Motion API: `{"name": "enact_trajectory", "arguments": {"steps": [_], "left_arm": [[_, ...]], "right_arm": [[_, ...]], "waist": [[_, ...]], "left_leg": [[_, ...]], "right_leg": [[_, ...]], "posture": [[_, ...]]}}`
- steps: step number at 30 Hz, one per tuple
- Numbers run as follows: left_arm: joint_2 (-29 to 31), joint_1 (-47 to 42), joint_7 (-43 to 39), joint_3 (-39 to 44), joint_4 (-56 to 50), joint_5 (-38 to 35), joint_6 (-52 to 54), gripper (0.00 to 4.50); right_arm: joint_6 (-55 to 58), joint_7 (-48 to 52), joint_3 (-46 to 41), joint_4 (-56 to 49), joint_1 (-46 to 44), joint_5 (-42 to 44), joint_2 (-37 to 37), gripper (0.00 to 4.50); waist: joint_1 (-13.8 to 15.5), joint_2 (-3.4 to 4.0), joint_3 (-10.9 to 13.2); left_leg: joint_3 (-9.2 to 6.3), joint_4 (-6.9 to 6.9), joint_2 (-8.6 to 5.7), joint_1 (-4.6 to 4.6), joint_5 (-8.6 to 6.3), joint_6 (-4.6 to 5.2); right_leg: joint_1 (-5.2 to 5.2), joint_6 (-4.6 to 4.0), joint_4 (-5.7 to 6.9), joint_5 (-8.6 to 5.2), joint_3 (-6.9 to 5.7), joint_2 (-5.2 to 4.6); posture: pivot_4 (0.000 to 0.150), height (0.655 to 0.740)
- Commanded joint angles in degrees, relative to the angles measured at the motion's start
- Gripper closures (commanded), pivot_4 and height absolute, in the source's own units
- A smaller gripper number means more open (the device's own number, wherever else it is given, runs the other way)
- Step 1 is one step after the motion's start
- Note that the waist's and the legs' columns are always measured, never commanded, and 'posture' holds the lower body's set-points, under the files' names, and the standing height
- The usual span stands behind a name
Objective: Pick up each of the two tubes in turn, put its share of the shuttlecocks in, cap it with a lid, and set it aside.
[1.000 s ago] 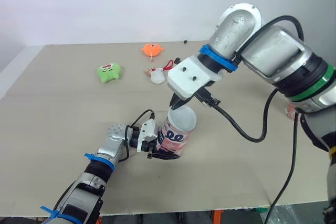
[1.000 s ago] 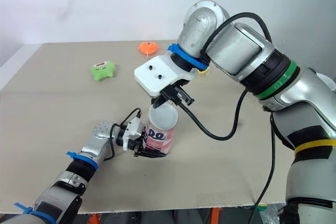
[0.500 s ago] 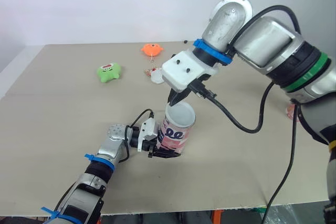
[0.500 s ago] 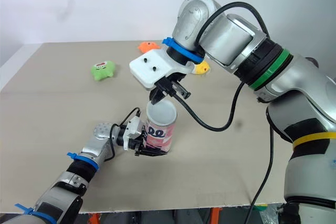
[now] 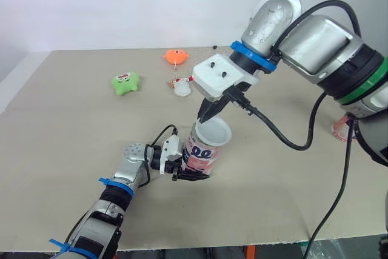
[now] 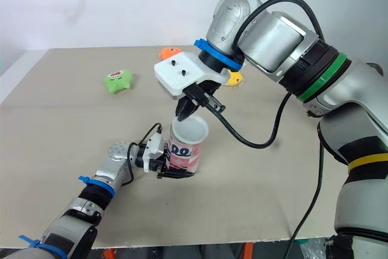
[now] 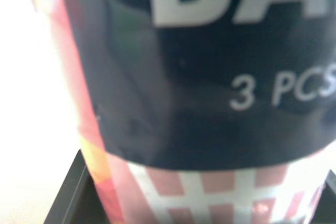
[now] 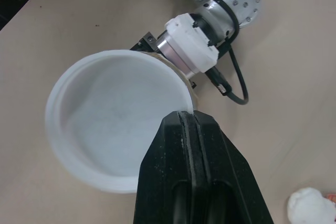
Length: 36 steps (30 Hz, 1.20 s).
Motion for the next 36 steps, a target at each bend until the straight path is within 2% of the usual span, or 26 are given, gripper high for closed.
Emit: {"name": "enact_trajectory", "arguments": {"steps": [1, 13, 28, 36], "left_arm": [[0.6, 1.5, 1.1, -0.7, 3.5, 1.5, 0.9, 1.95], [0.7, 1.6, 1.0, -0.6, 3.6, 1.3, 1.1, 1.95], [1.3, 0.9, 0.2, -0.8, 4.3, 1.3, 0.9, 1.95], [1.6, 1.4, 0.3, -0.9, 3.8, 1.1, 1.2, 1.95]], "right_arm": [[-0.4, 2.2, -1.2, 0.3, 0.5, -1.6, 0.9, 4.46], [-3.0, 2.2, -6.5, 9.7, -1.4, -6.3, 6.0, 4.46], [-1.7, 2.2, -7.7, 5.4, 0.6, -5.3, 3.2, 4.46], [1.8, 2.2, -11.2, 2.0, 2.9, -5.1, 5.0, 4.46]], "waist": [[0.0, 0.00, 0.0], [-0.2, 0.00, 0.0], [-0.2, -0.01, 0.0], [-0.2, 0.00, 0.0]], "left_leg": [[0.00, 0.00, 0.01, 0.00, 0.00, 0.00], [0.00, -0.02, 0.12, 0.05, 0.01, 0.02], [-0.02, -0.12, 0.08, 0.01, 0.01, 0.01], [-0.02, -0.13, 0.10, 0.02, 0.01, 0.01]], "right_leg": [[0.00, 0.00, 0.00, 0.00, 0.00, 0.01], [0.01, -0.17, 0.03, 0.08, -0.03, 0.24], [0.00, -0.18, 0.03, -0.08, -0.06, 0.21], [-0.01, -0.20, 0.03, -0.08, -0.07, 0.24]], "posture": [[0.150, 0.7400], [0.150, 0.7400], [0.150, 0.7400], [0.150, 0.7400]]}}
